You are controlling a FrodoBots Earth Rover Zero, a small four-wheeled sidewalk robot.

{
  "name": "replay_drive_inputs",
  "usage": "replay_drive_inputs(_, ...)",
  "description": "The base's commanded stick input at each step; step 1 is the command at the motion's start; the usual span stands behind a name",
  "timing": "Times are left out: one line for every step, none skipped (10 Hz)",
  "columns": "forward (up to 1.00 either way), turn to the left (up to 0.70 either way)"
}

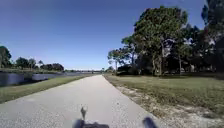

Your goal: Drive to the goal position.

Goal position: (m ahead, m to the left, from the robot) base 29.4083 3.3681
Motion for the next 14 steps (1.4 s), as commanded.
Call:
replay_drive_inputs(0.0, 0.7)
replay_drive_inputs(0.0, 0.7)
replay_drive_inputs(0.23, 0.6)
replay_drive_inputs(0.62, 0.4)
replay_drive_inputs(0.7, 0.35)
replay_drive_inputs(0.7, 0.35)
replay_drive_inputs(0.7, 0.35)
replay_drive_inputs(0.7, 0.35)
replay_drive_inputs(0.7, 0.35)
replay_drive_inputs(0.7, 0.35)
replay_drive_inputs(0.7, 0.35)
replay_drive_inputs(0.7, 0.35)
replay_drive_inputs(0.7, 0.35)
replay_drive_inputs(0.7, 0.16)
